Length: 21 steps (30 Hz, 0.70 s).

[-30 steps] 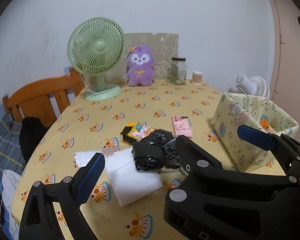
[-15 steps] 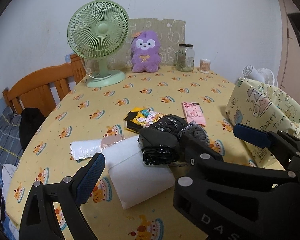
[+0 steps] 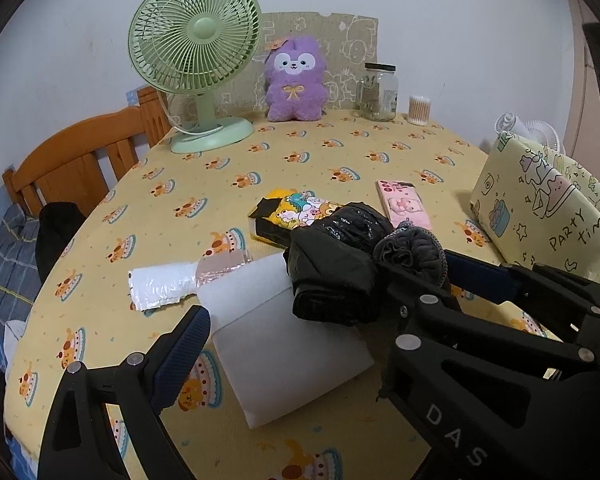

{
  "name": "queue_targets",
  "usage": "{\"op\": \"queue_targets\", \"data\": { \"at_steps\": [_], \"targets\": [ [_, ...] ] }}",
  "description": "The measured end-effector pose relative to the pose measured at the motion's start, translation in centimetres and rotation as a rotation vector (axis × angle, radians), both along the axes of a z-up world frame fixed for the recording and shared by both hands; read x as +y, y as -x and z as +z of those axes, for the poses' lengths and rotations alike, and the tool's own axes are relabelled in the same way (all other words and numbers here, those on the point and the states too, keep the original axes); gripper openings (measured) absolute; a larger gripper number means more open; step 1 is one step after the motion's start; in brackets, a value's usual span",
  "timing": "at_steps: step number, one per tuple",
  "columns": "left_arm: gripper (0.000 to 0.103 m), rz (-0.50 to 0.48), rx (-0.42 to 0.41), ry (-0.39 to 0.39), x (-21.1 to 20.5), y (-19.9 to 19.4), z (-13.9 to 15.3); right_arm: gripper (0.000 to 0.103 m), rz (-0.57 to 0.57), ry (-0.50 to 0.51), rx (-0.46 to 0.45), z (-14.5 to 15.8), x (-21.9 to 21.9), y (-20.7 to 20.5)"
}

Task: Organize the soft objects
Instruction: 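Grasp the black plastic bag with the left tool while the right grasps the grey knit glove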

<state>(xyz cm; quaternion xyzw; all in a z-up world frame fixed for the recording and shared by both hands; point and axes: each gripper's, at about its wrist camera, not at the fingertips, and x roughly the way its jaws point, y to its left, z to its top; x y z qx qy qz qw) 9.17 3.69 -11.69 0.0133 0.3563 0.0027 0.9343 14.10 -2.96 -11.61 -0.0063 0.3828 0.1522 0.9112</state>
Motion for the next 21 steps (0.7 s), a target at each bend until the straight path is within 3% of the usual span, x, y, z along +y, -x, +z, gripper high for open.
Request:
{"op": "queue_targets", "data": {
  "at_steps": [15,18,21],
  "targets": [
    [0.097,-0.054,-0.057,-0.013,-1.8,-0.5,1.5,0.042,-0.063,-0.036,-0.057,1.7,-2.2,0.2],
    [0.096,-0.03,-0.078,-0.061,-2.2,-1.0,1.6,0.042,-0.094,-0.016,-0.068,1.8,-2.5,-0.2],
    [0.093,-0.046,-0.069,-0.055,-2.3,-1.8,1.4,0.042,-0.104,-0.017,-0.062,1.6,-2.8,-0.8]
  ]
}}
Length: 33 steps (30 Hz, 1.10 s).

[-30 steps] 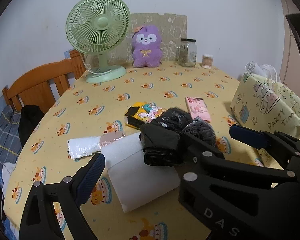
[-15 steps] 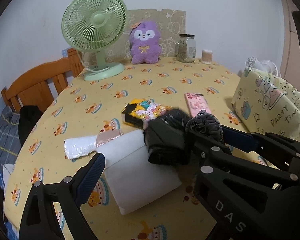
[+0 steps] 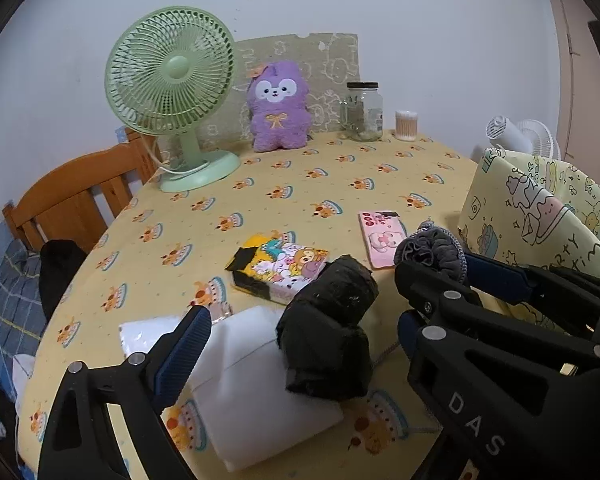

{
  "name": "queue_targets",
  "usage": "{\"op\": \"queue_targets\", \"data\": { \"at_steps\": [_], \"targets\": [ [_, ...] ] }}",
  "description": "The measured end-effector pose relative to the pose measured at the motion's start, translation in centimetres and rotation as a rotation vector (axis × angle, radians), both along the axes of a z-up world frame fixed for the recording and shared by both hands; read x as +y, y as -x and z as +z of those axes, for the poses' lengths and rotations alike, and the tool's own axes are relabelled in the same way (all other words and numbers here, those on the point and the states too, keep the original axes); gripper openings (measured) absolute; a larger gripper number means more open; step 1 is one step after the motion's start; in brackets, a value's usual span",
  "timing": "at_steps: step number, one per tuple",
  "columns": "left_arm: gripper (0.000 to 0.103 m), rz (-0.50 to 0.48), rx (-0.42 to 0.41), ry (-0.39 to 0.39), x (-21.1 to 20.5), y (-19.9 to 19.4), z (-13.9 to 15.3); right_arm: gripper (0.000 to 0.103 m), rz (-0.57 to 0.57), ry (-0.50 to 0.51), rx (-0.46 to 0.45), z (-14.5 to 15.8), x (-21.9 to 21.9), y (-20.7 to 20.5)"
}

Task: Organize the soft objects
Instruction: 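Grasp the black plastic bag with the left tool while the right grasps the grey knit glove, then carry the black bag and grey glove with both tools over the gift-wrapped box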

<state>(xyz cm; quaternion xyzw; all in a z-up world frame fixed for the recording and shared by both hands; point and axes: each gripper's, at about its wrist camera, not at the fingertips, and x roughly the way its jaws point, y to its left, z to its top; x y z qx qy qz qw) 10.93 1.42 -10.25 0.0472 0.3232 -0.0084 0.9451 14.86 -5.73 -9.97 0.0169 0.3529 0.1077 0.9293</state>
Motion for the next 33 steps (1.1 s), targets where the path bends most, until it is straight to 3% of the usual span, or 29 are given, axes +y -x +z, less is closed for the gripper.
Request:
{"op": "queue_targets", "data": {
  "at_steps": [4,11,14,33],
  "targets": [
    [0.085,-0.011,0.023,0.02,0.1,-1.1,-0.3,0.042,-0.007,0.002,0.013,-0.3,-0.1,-0.7],
    [0.043,-0.027,0.074,0.055,0.2,-2.3,-1.2,0.043,-0.011,0.008,0.04,-1.0,0.0,-1.5],
    [0.037,-0.031,0.069,0.063,0.2,-2.1,-1.1,0.043,-0.008,0.002,0.042,-1.0,0.1,-1.5],
    [0.033,-0.009,-0.006,0.071,0.2,0.3,1.6,0.043,-0.002,-0.011,-0.03,1.7,-0.1,0.9]
  ]
}}
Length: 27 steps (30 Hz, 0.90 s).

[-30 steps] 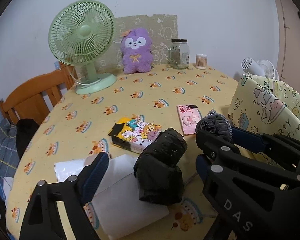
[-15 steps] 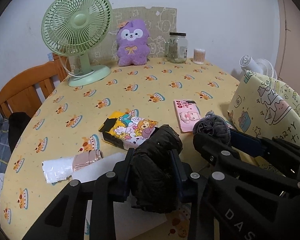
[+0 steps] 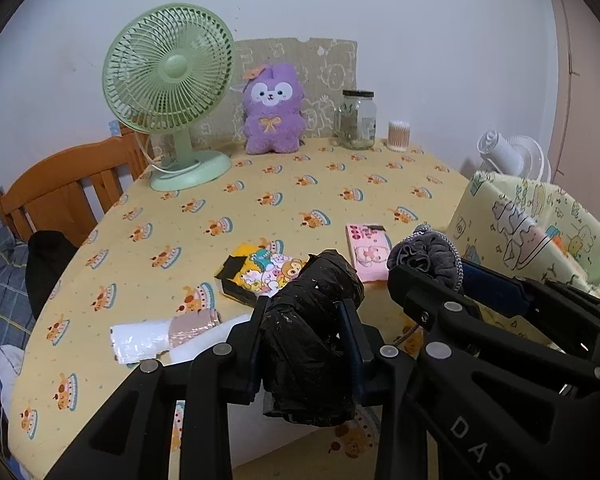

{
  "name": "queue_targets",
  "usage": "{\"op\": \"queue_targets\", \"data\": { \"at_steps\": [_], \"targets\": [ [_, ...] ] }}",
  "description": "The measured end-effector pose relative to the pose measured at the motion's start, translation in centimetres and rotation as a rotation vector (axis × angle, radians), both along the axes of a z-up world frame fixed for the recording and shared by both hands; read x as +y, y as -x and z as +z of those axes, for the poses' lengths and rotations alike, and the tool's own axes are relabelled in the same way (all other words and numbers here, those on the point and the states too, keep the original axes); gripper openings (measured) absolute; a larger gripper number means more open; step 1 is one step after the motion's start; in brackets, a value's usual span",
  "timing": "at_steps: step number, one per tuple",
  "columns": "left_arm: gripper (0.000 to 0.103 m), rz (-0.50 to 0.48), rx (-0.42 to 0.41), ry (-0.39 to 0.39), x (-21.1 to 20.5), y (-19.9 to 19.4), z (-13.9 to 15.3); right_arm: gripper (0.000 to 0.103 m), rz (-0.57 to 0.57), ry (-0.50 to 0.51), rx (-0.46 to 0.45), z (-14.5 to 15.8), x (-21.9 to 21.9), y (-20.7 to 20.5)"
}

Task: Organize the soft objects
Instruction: 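Carry the black bag and grey glove with both tools over the gift-wrapped box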

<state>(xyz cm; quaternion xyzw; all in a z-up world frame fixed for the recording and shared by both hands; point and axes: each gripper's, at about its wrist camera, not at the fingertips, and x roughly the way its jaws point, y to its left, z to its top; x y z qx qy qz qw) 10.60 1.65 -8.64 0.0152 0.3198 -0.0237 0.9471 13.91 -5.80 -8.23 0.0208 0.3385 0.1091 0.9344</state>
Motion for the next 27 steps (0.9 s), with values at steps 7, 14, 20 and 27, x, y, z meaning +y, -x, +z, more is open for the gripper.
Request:
{"op": "queue_targets", "data": {
  "at_steps": [7,14,20,27],
  "targets": [
    [0.034,0.023,-0.032,0.007,0.3,1.1,1.4,0.043,0.003,0.002,-0.032,1.7,0.3,1.0],
    [0.034,0.027,-0.064,0.012,0.5,2.4,2.6,0.043,0.011,0.003,-0.062,3.0,0.6,2.1],
    [0.034,0.038,-0.093,0.015,0.5,3.4,4.0,0.043,0.015,0.005,-0.088,4.6,0.8,3.1],
    [0.034,0.04,-0.131,0.013,0.3,4.5,5.5,0.043,0.017,0.0,-0.127,6.2,0.7,4.3]
  ]
}}
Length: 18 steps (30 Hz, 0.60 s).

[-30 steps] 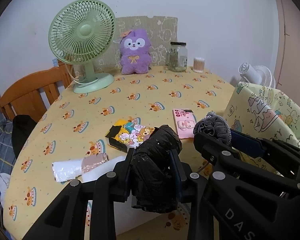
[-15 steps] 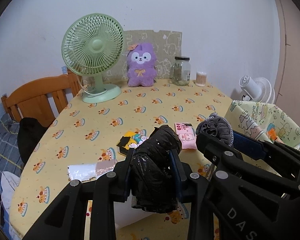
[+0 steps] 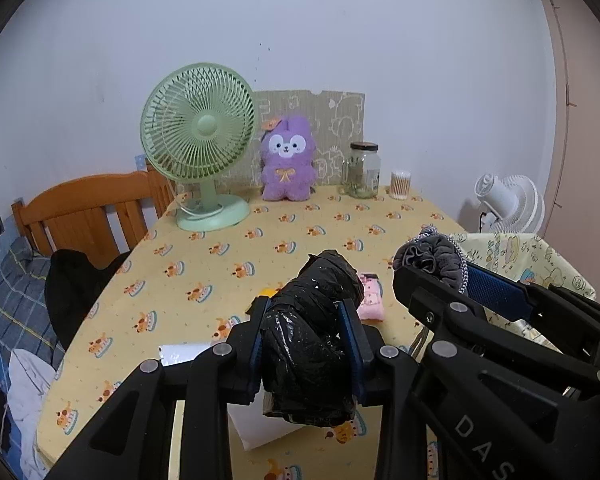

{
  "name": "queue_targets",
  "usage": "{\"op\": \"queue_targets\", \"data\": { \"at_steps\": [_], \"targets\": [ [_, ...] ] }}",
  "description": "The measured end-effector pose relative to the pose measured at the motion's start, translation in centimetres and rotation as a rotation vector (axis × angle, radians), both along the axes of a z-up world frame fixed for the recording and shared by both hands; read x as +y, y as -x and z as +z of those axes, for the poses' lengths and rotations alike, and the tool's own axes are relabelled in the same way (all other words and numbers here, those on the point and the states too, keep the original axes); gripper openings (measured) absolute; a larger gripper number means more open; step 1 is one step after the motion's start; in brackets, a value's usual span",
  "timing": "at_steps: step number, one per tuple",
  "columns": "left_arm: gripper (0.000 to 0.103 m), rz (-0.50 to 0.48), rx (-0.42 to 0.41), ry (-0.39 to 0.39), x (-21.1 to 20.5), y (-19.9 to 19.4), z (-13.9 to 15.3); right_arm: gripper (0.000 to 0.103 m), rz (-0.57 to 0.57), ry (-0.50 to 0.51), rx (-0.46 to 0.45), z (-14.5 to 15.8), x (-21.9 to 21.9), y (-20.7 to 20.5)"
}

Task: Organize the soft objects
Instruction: 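Carry the black bag and grey glove with both tools over the gift-wrapped box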

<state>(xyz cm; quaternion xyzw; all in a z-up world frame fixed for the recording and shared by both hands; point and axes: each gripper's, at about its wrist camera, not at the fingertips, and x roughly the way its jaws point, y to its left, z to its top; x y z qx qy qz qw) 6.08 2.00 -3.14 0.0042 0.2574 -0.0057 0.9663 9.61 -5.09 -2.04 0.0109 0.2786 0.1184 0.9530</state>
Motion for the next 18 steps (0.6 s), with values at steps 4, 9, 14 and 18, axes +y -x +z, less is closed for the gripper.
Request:
{"op": "queue_targets", "data": {
  "at_steps": [4,9,14,18],
  "targets": [
    [0.034,0.0,-0.016,0.005,-0.2,0.4,0.8,0.043,0.0,0.005,-0.016,0.9,-0.1,0.4],
    [0.034,-0.005,-0.035,0.005,-0.7,0.9,1.6,0.043,-0.005,0.011,-0.038,1.8,-0.6,1.1],
    [0.034,-0.014,-0.051,0.002,-1.5,1.1,2.3,0.043,-0.014,0.008,-0.054,2.5,-1.5,1.5],
    [0.034,-0.016,-0.059,-0.002,-2.3,1.3,2.7,0.043,-0.023,0.002,-0.061,2.9,-2.3,1.7]
  ]
}}
